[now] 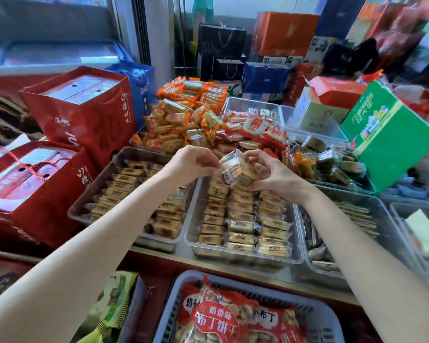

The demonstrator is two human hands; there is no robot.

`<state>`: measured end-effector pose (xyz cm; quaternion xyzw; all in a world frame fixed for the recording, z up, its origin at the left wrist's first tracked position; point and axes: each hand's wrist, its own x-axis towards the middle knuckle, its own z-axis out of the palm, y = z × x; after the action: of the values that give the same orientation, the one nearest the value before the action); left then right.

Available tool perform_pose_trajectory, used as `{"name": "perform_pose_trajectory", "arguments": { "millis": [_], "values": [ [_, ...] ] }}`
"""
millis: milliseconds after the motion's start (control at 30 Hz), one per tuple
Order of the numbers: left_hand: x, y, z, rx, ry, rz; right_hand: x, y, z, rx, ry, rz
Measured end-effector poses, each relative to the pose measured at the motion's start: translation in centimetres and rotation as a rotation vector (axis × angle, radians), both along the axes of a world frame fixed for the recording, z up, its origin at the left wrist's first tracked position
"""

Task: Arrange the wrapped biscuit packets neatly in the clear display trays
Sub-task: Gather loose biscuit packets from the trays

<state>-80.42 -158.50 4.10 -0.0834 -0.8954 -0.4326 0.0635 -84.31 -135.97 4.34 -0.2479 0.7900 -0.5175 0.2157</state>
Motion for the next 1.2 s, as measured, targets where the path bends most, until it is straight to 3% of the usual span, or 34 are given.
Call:
{"name": "perform_pose_trajectory", "arguments": {
  "millis": [133, 267, 333, 500, 600, 700, 900, 1200],
  "values": [
    [0.6, 0.3, 0.2, 0.017, -0.013, 0.065, 0.1, 0.0, 0.5, 0.065, 0.057, 0.006],
    [1.0, -0.1, 0.2, 0.311, -0.124, 0.188, 0.1, 0.0, 1.1, 0.120, 0.108, 0.000],
    [1.1, 0.0, -0.1, 0.361, -0.159, 0.214, 0.0, -0.4, 1.3, 0.173, 0.152, -0.002],
    [0.9, 0.1, 0.3, 0.302, -0.125, 0.212, -0.4, -0.4, 1.1, 0.230, 0.123, -0.042],
    [1.1, 1.0, 0.9, 0.337, -0.086, 0.106, -0.3, 0.0, 1.0, 0.165, 0.038, -0.065],
    [1.1, 1.9, 0.9, 0.206, -0.154, 0.000, -0.4, 0.0, 0.8, 0.157, 0.002, -0.078],
    [0.7, 1.7, 1.0, 0.203, -0.212, 0.046, -0.7, 0.1, 0.6, 0.159, -0.055, -0.065],
    [0.0, 0.7, 0.8, 0.052, -0.003, 0.224, -1.2, -0.2, 0.7, 0.163, -0.016, -0.108]
  ]
}}
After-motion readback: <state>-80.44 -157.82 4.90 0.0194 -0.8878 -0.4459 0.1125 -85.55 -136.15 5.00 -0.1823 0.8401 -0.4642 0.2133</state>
